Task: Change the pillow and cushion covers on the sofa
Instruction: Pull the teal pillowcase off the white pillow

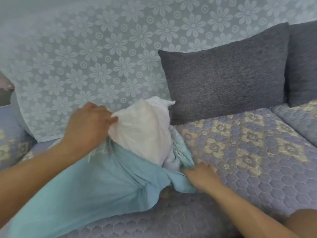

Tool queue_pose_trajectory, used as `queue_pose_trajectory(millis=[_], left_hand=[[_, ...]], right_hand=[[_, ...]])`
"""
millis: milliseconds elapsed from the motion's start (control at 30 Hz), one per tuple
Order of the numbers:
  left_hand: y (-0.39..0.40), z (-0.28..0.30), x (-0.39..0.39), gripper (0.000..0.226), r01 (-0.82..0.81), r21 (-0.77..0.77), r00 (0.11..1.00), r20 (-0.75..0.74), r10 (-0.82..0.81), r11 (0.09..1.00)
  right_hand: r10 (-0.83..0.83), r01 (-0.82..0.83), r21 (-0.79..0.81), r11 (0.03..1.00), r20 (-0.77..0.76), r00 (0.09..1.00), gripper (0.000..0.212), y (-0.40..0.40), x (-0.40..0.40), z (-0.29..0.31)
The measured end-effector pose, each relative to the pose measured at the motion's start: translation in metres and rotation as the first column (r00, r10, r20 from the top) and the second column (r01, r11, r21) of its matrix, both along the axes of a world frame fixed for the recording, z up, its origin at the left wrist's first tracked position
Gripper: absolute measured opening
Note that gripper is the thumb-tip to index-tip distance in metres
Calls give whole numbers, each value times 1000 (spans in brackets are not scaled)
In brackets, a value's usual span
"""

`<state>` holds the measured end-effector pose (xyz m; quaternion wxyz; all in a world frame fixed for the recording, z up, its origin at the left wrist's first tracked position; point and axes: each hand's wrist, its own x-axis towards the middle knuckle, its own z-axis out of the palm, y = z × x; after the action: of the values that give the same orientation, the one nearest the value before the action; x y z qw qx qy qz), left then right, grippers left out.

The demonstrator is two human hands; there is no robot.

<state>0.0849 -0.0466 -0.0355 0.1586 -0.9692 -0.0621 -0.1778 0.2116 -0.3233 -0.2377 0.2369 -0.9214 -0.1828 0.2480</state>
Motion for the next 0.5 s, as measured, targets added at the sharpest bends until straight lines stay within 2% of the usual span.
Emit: queue_pose_trajectory(millis=[33, 133, 167, 200, 233, 300, 333, 367, 433, 467, 500], left_hand=[[16, 10, -21, 49, -60, -49, 998, 11, 60, 997], [18, 7, -54, 49, -96, -257, 995, -39, 89, 962], [8, -1, -56, 45, -89, -346, 996, -30, 84, 934], [-3, -9, -54, 42, -63, -426, 998, 3, 71, 903], [-15, -17, -50, 41, -21, -484, 997, 51, 52, 875], [-49, -31, -33, 38, 84, -596, 993, 112, -20, 799], [-68, -40, -28, 34, 114, -654, 993, 106, -59, 748], [-87, -51, -24, 32, 116, -675, 993, 70, -94, 728], [-115, -77, -21, 39, 63, -614, 998, 14, -69, 787], [-119, -88, -20, 42, -19, -570, 1000, 3, 26, 821], [-118, -96, -20, 43, -158, -567, 984, -24, 176, 809]], right_hand=[[-14, 19, 50, 999, -110, 994, 29, -2, 3, -1], [159, -107, 227, 968, -226, 961, 36, 3, 1, 16], [166, -78, 307, 948, -271, 948, 32, 6, 0, 30], [119, 31, 410, 912, -335, 935, 28, 6, 1, 51], [76, 185, 528, 829, -433, 898, 28, 6, 7, 67], [151, 406, 675, 616, -608, 779, 36, -6, 22, 98], [206, 417, 691, 590, -629, 750, 41, -13, 26, 109], [232, 392, 684, 615, -632, 740, 45, -18, 30, 115], [163, 317, 559, 766, -645, 746, 46, -24, 33, 114], [75, 246, 445, 861, -590, 804, 49, -23, 35, 108], [0, 142, 276, 951, -458, 889, 51, -21, 36, 101]])
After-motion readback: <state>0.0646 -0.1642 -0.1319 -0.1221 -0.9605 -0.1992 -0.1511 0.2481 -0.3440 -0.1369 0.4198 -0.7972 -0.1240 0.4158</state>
